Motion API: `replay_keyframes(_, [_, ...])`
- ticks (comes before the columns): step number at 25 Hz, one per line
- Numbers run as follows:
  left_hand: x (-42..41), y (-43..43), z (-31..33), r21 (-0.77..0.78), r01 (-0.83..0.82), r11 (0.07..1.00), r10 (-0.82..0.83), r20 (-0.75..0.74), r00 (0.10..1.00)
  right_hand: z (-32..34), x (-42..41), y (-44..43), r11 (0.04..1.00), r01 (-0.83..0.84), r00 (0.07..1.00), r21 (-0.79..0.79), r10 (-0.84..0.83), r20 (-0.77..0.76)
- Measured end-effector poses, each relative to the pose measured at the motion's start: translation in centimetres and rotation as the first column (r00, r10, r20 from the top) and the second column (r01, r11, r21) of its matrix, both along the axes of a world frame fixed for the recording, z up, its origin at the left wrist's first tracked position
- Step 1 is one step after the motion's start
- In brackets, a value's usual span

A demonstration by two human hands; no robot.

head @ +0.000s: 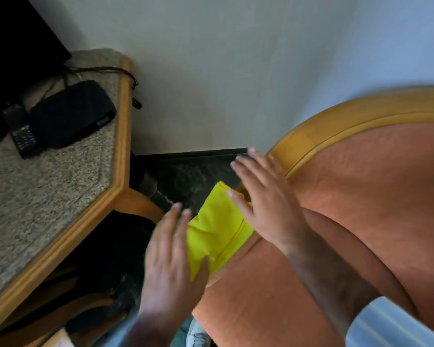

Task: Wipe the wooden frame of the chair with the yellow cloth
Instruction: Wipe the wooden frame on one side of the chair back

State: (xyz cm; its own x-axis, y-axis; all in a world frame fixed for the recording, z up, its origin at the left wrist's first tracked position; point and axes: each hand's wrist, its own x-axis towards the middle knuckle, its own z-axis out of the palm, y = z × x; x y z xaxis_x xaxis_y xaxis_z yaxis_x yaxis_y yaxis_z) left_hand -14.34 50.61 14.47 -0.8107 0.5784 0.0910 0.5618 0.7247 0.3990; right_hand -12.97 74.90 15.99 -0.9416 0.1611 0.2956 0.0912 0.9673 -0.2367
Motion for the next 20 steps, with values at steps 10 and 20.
replay_keyframes(10, [-1.0,-2.7,-4.2,-0.149,0.466,0.872,-0.448,0.136,0.883,-2.7,-3.1,5.0,0.94,0.055,0.998,0.336,-0.055,-0.011])
replay_keyframes(20, [-2.2,6.8,-3.7,-0.182,0.395,0.9,-0.393,0.05,0.918,-3.1,-3.3,4.9,0.934,0.054,0.998,0.354,-0.042,-0.04])
